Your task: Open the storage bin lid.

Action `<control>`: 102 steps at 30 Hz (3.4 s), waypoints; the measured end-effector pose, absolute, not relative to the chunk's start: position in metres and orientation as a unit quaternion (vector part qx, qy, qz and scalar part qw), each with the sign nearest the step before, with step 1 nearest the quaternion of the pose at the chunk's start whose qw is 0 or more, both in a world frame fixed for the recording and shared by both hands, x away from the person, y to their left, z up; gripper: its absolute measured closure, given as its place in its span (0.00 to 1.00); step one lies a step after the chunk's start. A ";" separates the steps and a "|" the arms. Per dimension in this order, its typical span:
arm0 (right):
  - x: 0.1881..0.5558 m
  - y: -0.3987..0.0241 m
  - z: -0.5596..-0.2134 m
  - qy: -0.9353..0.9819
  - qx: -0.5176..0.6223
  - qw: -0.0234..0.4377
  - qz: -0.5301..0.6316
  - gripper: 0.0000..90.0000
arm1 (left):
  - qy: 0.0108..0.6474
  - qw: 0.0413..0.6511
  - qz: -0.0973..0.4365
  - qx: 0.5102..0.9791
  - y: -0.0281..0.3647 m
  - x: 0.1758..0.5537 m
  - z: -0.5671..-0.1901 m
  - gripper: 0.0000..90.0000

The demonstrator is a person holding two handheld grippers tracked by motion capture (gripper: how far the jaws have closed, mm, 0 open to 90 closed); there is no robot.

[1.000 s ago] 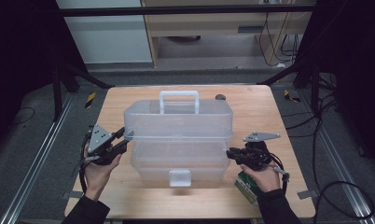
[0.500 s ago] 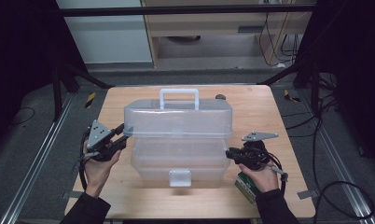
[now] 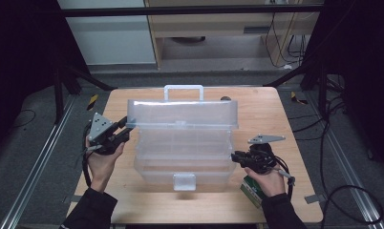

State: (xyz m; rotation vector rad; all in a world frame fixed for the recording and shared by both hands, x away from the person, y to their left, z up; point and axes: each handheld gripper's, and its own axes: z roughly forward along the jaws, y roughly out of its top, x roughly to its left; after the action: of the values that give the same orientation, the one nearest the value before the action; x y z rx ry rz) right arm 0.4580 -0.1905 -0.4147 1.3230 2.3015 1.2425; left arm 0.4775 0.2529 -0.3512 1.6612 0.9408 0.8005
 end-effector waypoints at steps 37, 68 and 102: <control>0.458 -0.190 -0.415 0.782 0.448 0.108 0.420 0.83 | 0.431 0.498 0.349 0.667 0.242 0.537 -0.319 0.85; 0.458 -0.189 -0.415 0.781 0.448 0.109 0.420 0.83 | 0.462 0.484 0.343 0.660 0.232 0.594 -0.314 0.87; 0.457 -0.189 -0.414 0.782 0.453 0.102 0.416 0.83 | 0.486 0.471 0.323 0.662 0.228 0.648 -0.332 0.88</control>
State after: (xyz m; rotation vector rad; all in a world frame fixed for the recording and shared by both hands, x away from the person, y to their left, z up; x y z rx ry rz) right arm 0.4573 -0.1890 -0.4141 1.3364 2.3078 1.2295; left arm 0.6485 0.2279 -0.3317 1.6207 1.1892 0.7919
